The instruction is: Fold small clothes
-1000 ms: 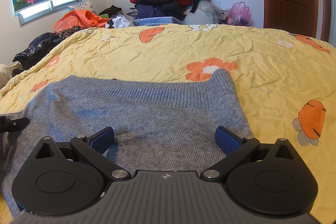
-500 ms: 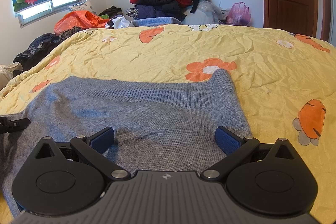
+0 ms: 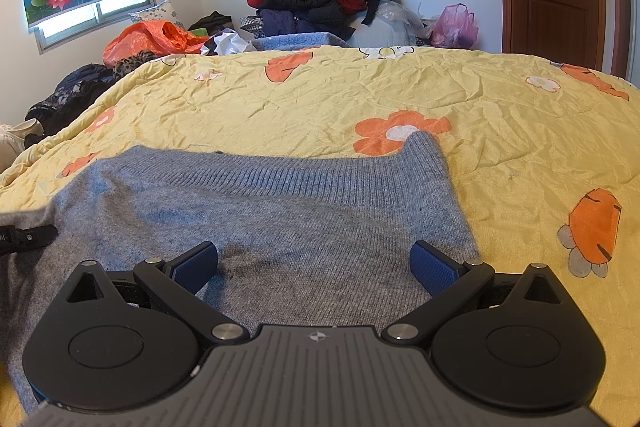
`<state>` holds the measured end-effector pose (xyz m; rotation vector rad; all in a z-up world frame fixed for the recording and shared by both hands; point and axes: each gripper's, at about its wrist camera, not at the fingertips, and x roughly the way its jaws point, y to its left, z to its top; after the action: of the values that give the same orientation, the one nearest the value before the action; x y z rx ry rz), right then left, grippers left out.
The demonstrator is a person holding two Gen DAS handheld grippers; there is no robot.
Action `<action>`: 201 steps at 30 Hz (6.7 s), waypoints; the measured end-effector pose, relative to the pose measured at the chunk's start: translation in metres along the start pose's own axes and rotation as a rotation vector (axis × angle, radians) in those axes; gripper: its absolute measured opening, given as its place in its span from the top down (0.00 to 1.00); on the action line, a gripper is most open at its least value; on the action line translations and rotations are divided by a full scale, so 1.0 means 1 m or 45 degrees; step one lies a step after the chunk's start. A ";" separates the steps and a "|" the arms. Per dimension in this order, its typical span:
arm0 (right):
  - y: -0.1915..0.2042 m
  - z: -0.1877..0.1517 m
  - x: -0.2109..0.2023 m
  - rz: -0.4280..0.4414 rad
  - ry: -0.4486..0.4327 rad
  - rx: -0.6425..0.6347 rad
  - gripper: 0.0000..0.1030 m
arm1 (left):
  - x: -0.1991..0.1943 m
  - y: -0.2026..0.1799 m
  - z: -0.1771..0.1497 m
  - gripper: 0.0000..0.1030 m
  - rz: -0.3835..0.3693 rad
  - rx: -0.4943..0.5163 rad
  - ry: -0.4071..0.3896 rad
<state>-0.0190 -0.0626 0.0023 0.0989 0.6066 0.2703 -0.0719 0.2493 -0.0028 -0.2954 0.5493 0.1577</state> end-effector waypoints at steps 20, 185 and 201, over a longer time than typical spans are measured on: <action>0.008 0.022 -0.004 -0.049 -0.018 0.047 0.09 | -0.024 -0.070 -0.034 0.84 -0.150 0.546 -0.122; 0.004 0.011 -0.029 0.443 0.240 0.072 0.84 | -0.055 -0.043 -0.046 0.39 -0.568 0.936 -0.049; 0.004 0.009 -0.035 0.548 0.276 0.117 0.85 | -0.044 -0.044 -0.042 0.91 -0.383 0.952 -0.073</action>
<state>-0.0424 -0.0689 0.0291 0.2928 0.8115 0.6767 -0.1197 0.1912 -0.0031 0.3555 0.4661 -0.3301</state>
